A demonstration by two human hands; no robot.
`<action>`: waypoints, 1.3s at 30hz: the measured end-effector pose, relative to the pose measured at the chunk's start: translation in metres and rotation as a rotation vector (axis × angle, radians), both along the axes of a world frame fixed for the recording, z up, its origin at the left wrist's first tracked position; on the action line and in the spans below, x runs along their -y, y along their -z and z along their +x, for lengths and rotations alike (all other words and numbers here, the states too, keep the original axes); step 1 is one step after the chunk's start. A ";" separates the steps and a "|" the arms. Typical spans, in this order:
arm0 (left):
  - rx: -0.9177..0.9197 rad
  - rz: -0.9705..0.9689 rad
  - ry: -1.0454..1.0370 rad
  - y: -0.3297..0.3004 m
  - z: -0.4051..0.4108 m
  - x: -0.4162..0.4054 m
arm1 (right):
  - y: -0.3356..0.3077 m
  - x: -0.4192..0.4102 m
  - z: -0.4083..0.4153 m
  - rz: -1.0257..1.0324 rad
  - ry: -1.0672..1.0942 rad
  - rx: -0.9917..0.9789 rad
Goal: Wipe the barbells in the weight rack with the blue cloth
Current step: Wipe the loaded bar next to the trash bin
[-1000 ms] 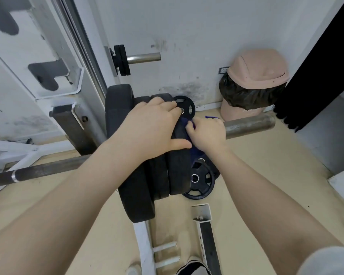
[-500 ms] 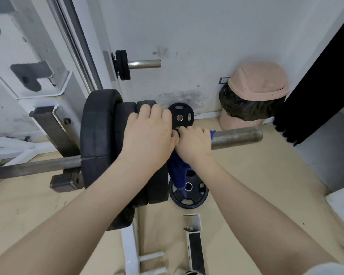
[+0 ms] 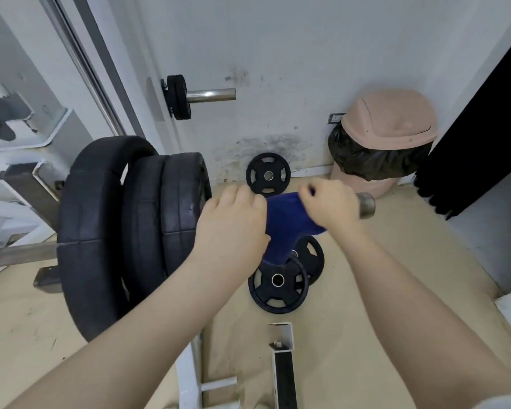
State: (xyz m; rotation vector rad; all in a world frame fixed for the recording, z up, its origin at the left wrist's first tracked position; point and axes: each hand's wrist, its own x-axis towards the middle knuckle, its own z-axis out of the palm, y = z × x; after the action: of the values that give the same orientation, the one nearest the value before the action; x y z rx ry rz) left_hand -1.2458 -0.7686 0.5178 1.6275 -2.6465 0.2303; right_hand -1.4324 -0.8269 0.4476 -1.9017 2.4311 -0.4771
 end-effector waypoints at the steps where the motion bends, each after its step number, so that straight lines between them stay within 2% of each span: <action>1: 0.018 0.059 -0.027 0.006 -0.004 0.003 | -0.002 -0.002 -0.019 0.010 0.042 -0.007; 3: 0.060 0.103 -0.057 0.019 -0.008 0.008 | -0.002 -0.007 -0.048 -0.004 0.091 0.071; 4: 0.093 0.117 -0.072 0.027 -0.008 0.011 | -0.001 -0.011 -0.060 0.003 0.110 0.192; 5: 0.111 0.118 -0.080 0.032 -0.010 0.012 | 0.001 -0.014 -0.070 0.004 0.134 0.398; 7: 0.129 0.091 -0.081 0.040 -0.013 0.014 | 0.006 -0.022 -0.081 0.012 0.210 0.949; 8: 0.146 0.062 -0.079 0.042 -0.015 0.015 | 0.012 -0.025 -0.081 0.002 0.251 1.166; 9: 0.162 0.049 -0.078 0.042 -0.017 0.016 | 0.019 -0.027 -0.077 -0.022 0.294 1.304; 12: 0.201 0.036 -0.068 0.038 -0.020 0.017 | 0.031 -0.026 -0.055 -0.208 0.539 1.573; 13: 0.218 0.036 -0.063 0.037 -0.020 0.016 | 0.031 -0.023 -0.047 -0.291 0.625 1.608; 15: 0.240 0.033 -0.051 0.037 -0.020 0.015 | 0.029 -0.018 -0.033 -0.435 0.727 1.482; 17: 0.258 0.040 -0.035 0.036 -0.020 0.015 | 0.030 -0.015 -0.021 -0.452 0.728 1.090; 19: 0.268 0.049 -0.014 0.034 -0.020 0.016 | 0.030 -0.019 -0.012 -0.359 0.721 0.659; 21: 0.270 0.074 0.008 0.030 -0.017 0.021 | 0.031 -0.024 -0.007 -0.353 0.658 0.448; 24: 0.276 0.145 0.034 0.022 -0.011 0.030 | 0.036 -0.029 0.013 -0.320 0.420 0.202; 28: 0.253 0.302 0.037 0.002 -0.004 0.034 | 0.037 -0.032 0.059 -0.311 0.181 0.172; 30: 0.192 0.312 0.128 -0.007 -0.001 0.028 | 0.038 -0.035 0.072 -0.307 0.080 0.120; 33: -0.096 0.281 0.272 -0.019 0.011 0.016 | 0.040 -0.044 0.086 -0.316 -0.173 0.050; 35: -0.291 0.220 0.260 -0.031 0.023 0.009 | 0.037 -0.046 0.090 -0.350 -0.302 -0.039; 36: -0.371 0.192 0.237 -0.037 0.028 0.006 | 0.030 -0.044 0.088 -0.364 -0.322 -0.015; 37: -0.427 0.170 0.216 -0.041 0.034 0.004 | 0.019 -0.042 0.087 -0.360 -0.310 0.143; 39: -0.447 0.133 0.188 -0.044 0.044 -0.001 | -0.012 -0.042 0.088 -0.253 -0.237 0.723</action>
State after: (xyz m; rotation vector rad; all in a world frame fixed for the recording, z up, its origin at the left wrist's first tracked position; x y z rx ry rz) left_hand -1.2014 -0.7678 0.5620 1.2594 -2.4771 -0.2865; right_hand -1.3444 -0.7850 0.4596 -1.6487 1.7220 -1.2411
